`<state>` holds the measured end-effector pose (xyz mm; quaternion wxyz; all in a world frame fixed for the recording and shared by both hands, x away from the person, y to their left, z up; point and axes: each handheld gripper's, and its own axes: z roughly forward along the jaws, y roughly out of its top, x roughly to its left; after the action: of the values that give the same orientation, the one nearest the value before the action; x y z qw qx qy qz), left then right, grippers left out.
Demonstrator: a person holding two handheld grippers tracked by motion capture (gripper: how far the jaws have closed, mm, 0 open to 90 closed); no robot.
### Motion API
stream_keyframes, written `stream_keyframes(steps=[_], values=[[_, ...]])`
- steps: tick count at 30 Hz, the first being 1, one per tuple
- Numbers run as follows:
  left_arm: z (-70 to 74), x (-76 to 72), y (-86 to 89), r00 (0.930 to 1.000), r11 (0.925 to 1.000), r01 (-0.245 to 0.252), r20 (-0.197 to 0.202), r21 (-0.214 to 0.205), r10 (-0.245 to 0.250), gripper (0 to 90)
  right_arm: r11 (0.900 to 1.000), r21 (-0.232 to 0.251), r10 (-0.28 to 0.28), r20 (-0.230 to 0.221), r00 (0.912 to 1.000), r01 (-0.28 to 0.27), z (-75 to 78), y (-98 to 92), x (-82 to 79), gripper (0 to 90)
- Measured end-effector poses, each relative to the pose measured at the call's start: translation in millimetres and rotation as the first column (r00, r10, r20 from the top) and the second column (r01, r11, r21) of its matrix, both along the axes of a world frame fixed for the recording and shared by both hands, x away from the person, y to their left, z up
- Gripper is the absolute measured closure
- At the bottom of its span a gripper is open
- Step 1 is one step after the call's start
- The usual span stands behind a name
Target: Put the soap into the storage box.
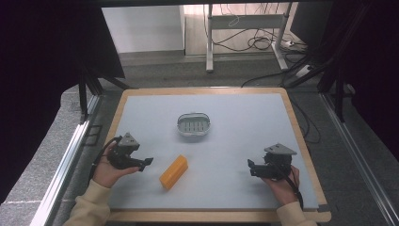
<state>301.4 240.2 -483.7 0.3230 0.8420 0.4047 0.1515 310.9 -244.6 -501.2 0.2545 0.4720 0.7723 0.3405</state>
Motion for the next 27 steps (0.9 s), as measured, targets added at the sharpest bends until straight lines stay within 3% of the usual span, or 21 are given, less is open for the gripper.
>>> stream_keyframes(steps=[4, 6, 20, 24, 27], values=[[1.7, -0.7, 1.2, 1.0, 0.9999, -0.002, -0.002, -0.01, 0.002, 21.3, 0.9984, 0.052, 0.02, 0.022, 0.9996, -0.021, 3.0, -5.1, -2.8, 4.5], [1.8, -0.5, 1.0, 1.0, 0.9999, -0.006, -0.004, -0.009, 0.006, 21.4, 0.9981, 0.055, 0.025, 0.025, 0.9994, -0.026, 2.6, -6.5, -3.7, 4.7], [3.4, -1.4, -1.2, 0.9999, 1.0, -0.002, -0.016, -0.003, 0.002, 23.7, 0.9991, 0.032, 0.025, 0.048, 0.9986, -0.026, -0.3, -6.9, -6.6, 6.2], [5.7, -2.1, -1.3, 0.9995, 0.9991, -0.012, -0.03, -0.041, 0.011, 25.0, 0.9991, 0.032, 0.026, 0.057, 0.9981, -0.028, -0.2, -6.9, -7.6, 6.8], [9.8, -4.0, -2.9, 0.9995, 0.9988, -0.014, -0.028, -0.046, 0.013, 25.4, 0.9988, 0.037, 0.028, 0.064, 0.9975, -0.03, 0.7, -6.4, -8.7, 7.0]])
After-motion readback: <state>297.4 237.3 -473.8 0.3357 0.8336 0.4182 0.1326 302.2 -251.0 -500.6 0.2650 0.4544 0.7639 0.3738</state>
